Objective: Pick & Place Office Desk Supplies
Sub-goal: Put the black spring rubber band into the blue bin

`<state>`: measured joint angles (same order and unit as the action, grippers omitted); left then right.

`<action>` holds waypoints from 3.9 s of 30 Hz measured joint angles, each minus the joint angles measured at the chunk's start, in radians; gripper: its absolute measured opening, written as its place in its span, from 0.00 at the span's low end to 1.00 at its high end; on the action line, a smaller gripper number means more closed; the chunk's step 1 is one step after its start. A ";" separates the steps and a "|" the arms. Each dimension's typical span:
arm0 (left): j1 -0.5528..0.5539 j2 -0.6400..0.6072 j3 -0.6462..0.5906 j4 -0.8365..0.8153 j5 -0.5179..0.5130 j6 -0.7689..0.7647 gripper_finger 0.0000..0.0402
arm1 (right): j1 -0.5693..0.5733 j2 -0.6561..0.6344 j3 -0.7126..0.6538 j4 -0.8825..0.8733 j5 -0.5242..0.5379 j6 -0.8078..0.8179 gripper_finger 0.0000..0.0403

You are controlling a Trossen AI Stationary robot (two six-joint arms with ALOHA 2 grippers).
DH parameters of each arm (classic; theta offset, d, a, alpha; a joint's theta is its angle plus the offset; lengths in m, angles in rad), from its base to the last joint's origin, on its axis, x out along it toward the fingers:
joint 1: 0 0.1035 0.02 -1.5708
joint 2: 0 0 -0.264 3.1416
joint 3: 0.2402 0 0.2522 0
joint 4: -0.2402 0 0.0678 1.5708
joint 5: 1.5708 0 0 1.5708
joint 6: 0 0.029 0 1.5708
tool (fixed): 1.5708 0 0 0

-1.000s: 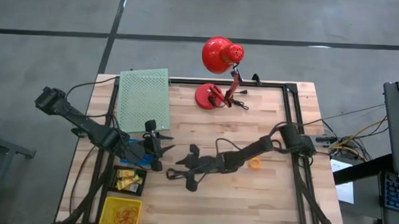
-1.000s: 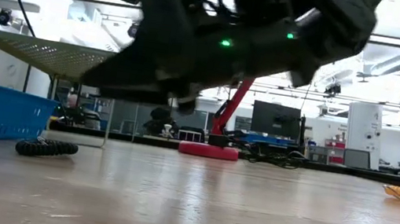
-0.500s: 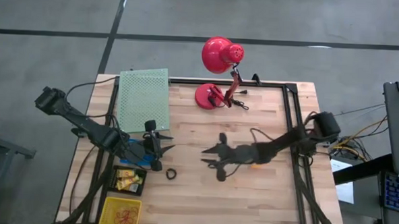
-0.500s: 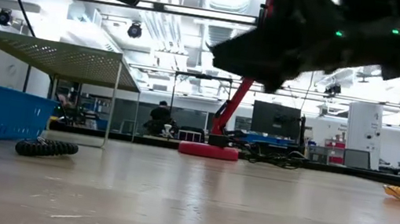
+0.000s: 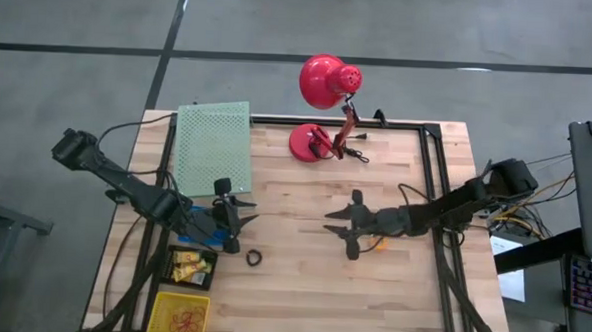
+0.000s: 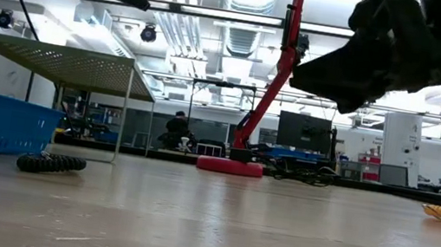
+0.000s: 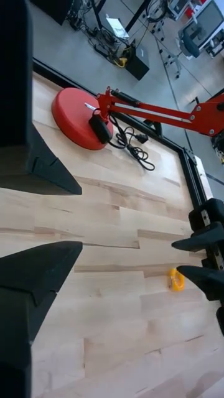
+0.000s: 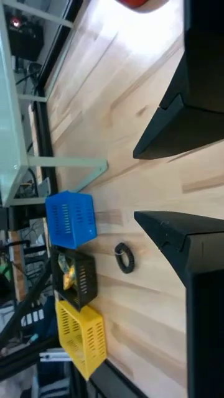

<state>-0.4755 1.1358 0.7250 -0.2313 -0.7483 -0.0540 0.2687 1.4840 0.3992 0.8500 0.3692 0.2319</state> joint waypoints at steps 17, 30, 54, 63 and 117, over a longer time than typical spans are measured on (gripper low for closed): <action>0.000 0.000 0.000 -0.016 0.000 0.002 0.33 | -0.001 0.006 -0.001 -0.007 -0.002 -0.004 0.33; 0.000 0.000 0.000 -0.028 0.000 0.073 0.33 | -0.001 0.006 0.000 -0.008 -0.002 -0.004 0.31; -0.001 -0.001 0.086 -0.175 0.151 -0.184 0.33 | -0.001 0.006 0.001 -0.007 -0.002 -0.004 0.30; 0.000 0.009 0.121 -0.319 0.255 -0.391 0.33 | -0.001 0.006 0.001 -0.007 -0.002 -0.004 0.33; 0.043 0.617 0.211 -0.290 0.562 -0.354 0.33 | -0.001 0.006 0.001 -0.007 -0.002 -0.004 0.33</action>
<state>-0.4322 1.7531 0.9357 -0.5213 -0.1866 -0.4081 0.2680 1.4899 0.4000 0.8429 0.3668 0.2279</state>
